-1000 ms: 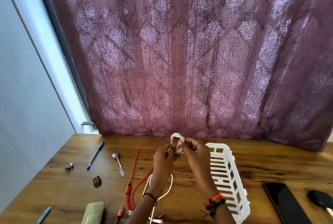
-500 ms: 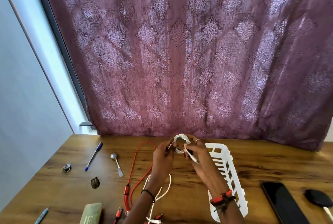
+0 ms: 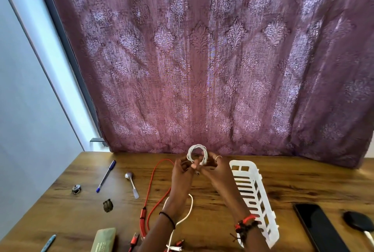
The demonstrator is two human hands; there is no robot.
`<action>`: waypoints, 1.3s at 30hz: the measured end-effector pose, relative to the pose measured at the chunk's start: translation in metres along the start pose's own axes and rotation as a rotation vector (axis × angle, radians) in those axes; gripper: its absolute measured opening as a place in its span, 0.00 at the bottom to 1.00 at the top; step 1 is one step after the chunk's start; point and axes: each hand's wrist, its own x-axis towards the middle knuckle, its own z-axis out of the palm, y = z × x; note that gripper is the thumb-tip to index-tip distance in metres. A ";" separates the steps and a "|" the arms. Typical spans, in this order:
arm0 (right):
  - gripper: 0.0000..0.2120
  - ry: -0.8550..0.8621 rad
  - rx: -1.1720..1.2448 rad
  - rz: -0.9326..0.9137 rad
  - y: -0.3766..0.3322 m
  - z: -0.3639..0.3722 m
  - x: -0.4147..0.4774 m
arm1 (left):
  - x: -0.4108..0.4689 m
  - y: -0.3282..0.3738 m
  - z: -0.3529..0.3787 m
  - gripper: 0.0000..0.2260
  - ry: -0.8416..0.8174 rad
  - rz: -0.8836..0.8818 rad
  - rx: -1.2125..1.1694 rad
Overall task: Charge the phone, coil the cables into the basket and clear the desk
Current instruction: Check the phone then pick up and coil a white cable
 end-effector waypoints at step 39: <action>0.16 0.188 -0.387 0.207 0.054 -0.053 -0.001 | 0.013 -0.065 0.023 0.07 -0.141 -0.403 -0.009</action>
